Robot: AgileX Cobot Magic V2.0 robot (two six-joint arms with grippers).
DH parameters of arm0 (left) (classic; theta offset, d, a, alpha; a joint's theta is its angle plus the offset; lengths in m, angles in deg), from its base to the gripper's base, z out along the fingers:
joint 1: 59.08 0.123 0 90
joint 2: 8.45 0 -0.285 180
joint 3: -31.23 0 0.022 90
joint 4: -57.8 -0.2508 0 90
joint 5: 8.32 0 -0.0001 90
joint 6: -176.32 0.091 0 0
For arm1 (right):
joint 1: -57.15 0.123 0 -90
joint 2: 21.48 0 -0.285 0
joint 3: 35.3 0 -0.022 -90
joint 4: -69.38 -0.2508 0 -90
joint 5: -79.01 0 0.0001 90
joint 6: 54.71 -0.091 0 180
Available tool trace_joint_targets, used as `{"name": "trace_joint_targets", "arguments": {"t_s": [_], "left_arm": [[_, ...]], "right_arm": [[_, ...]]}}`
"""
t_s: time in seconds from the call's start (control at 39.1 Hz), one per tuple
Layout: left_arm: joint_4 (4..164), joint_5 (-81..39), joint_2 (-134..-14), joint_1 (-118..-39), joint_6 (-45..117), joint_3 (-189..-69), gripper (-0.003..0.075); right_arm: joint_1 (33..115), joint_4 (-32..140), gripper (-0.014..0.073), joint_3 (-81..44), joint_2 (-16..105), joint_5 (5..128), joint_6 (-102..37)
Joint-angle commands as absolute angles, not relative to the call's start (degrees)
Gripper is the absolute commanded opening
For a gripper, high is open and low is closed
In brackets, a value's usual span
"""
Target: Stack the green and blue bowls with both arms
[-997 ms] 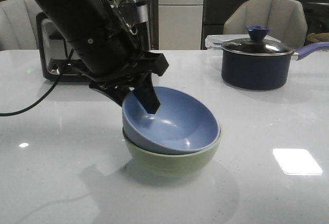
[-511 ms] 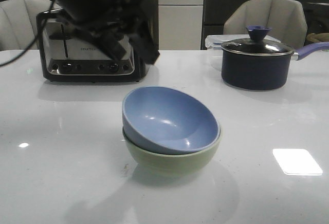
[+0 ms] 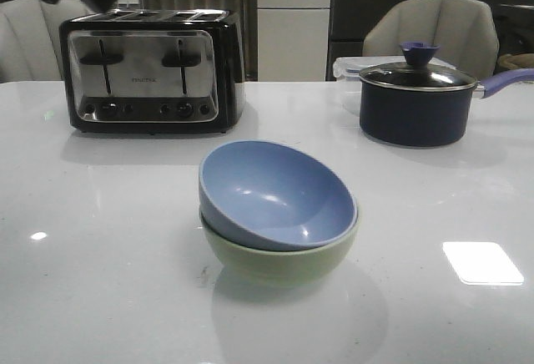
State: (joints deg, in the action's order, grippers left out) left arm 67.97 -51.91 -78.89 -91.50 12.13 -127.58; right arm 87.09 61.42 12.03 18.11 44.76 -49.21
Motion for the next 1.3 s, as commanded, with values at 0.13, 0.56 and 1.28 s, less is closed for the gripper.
{"name": "trace_joint_targets", "arguments": {"t_s": [0.13, 0.56, 1.28], "left_arm": [[61.6, -51.7, -65.2, -91.8, 3.2, -120.3, 0.044], [60.8, -50.9, -50.4, -91.8, 2.9, -107.3, 0.0435], [60.7, -50.0, -50.4, -91.8, 2.9, -107.0, 0.0094]], "right_arm": [[87.1, 61.3, 0.0412, 10.5, 18.2, 48.7, -48.6], [87.1, 63.1, 0.0412, 10.5, 18.2, 45.7, -48.6], [87.1, 66.3, 0.0052, 10.5, 18.2, 40.9, -48.5]]}}
